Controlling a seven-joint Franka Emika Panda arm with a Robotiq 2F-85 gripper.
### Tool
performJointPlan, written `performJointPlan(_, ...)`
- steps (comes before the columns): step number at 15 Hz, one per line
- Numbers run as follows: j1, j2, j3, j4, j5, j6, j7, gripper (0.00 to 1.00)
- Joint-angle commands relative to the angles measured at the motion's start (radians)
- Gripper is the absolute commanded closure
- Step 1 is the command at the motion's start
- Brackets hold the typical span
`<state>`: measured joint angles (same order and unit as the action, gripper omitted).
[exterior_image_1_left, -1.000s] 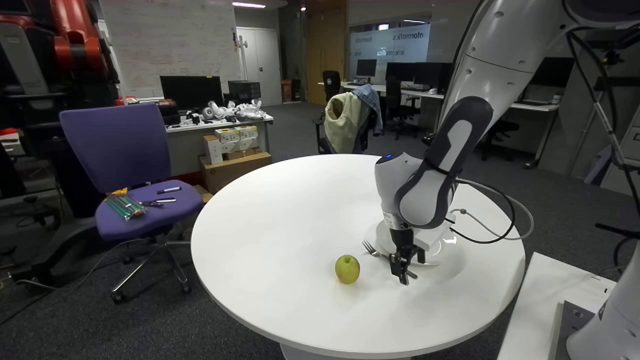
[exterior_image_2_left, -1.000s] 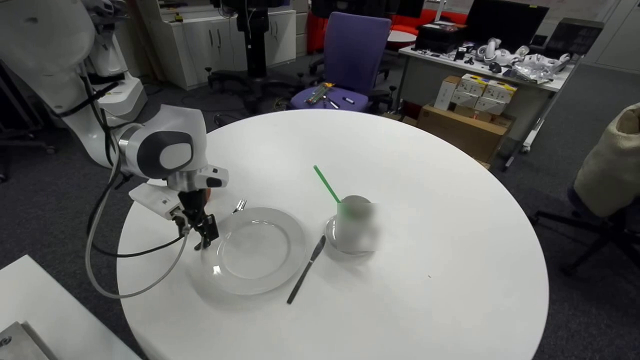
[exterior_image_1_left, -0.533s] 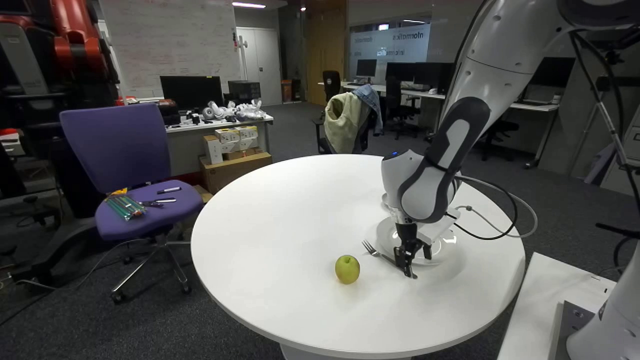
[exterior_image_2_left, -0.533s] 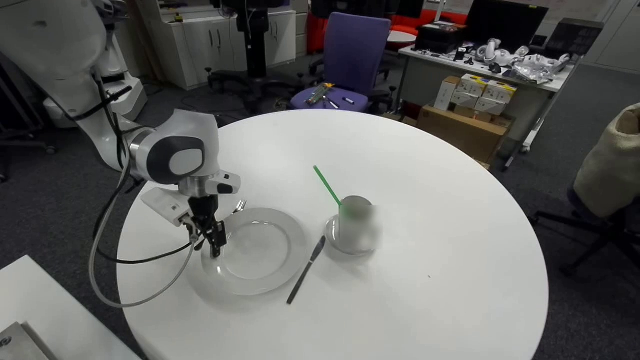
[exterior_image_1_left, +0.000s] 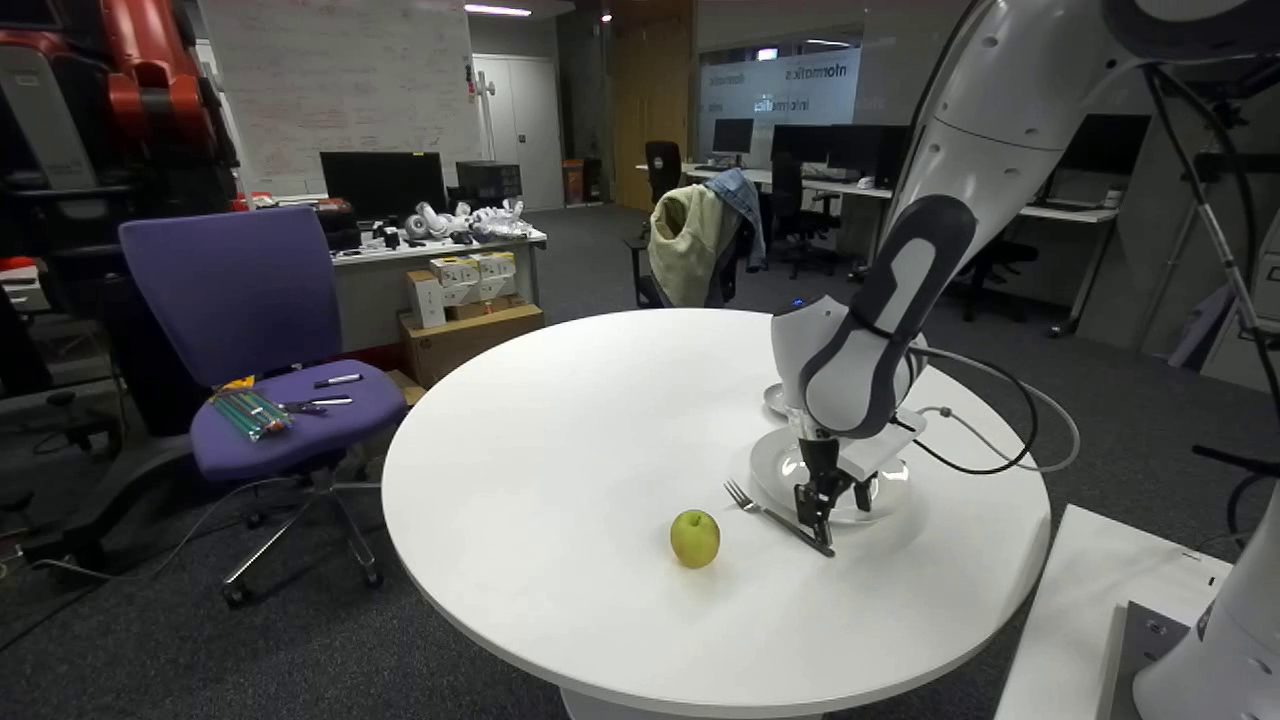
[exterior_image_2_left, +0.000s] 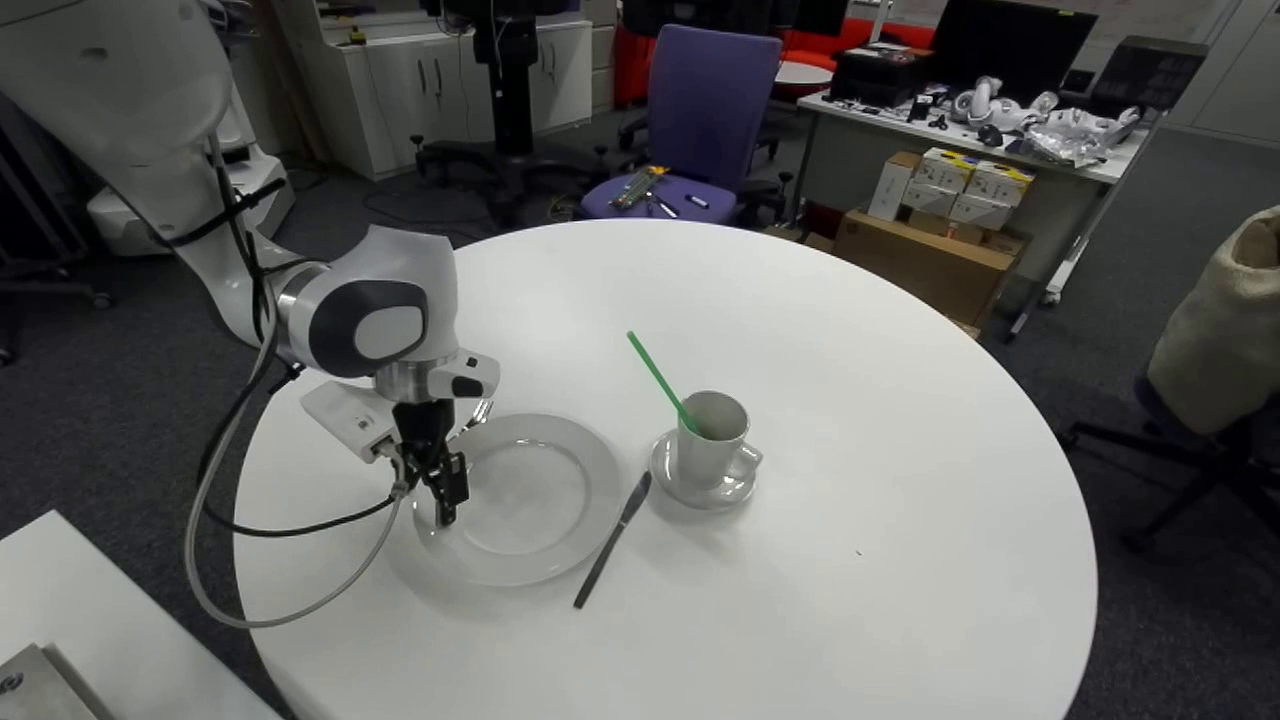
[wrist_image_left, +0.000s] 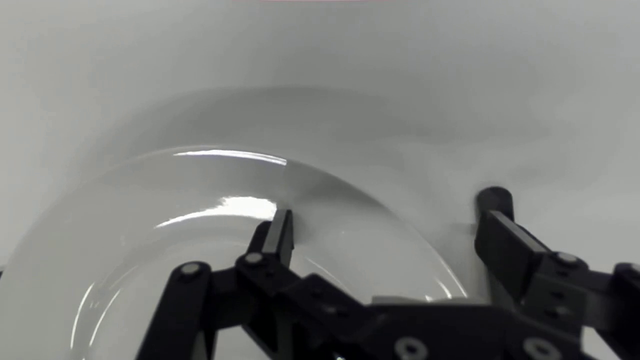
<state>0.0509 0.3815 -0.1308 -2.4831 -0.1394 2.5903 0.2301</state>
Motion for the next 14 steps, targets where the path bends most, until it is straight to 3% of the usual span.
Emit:
performJointPlan(1,-0.012,0.002,-0.015,0.016,-0.002,-0.012,0.001,0.00)
performJointPlan(14,0.035,-0.137,0.031,-0.091,-0.067,0.014,-0.036,0.00)
